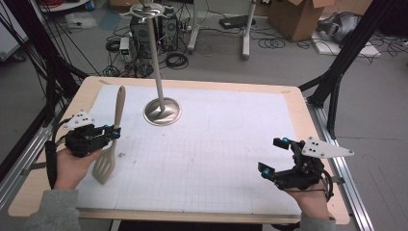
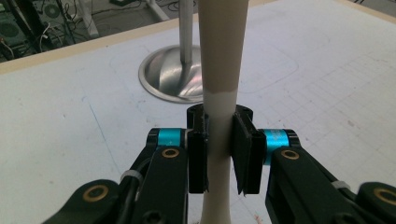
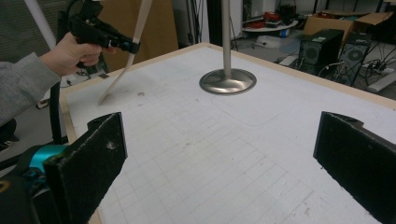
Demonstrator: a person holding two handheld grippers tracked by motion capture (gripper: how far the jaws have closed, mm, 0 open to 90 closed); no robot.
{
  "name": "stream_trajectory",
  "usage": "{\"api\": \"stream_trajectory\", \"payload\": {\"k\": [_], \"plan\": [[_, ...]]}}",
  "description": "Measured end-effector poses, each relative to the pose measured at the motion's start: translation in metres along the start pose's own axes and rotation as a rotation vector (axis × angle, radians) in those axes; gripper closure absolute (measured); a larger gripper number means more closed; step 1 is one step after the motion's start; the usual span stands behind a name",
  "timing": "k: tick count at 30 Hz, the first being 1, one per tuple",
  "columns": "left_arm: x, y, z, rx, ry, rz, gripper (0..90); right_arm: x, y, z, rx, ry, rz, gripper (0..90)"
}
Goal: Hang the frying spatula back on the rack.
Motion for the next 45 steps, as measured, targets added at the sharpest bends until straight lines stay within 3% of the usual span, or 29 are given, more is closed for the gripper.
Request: {"api": "stream_trajectory", "payload": {"k": [18,30,45], "plan": [[-0.013,-0.005,0.008,0.009,0.025,0.003,77.2,0.001,0.001,-0.001,-0.004,-0.006,-0.006,1.3],[-0.031,-0.01,0.015,0.04,0.065,0.013,77.2,0.001,0.001,-0.001,-0.007,-0.005,-0.004,1.3],[-0.05,-0.023,0.019,0.049,0.075,0.0,77.2,0.001,0.001,0.0,-0.012,-0.001,-0.009,1.3]]}}
Point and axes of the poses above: each handheld gripper's, and its own axes: z roughly backward along the jaws, x roughly out of its underside, y roughly to its right, the point moved 4 cm from there along -z, roughly forward along the jaws, and after that the axes turned 9 degrees about -y, right-handed, at the moved point
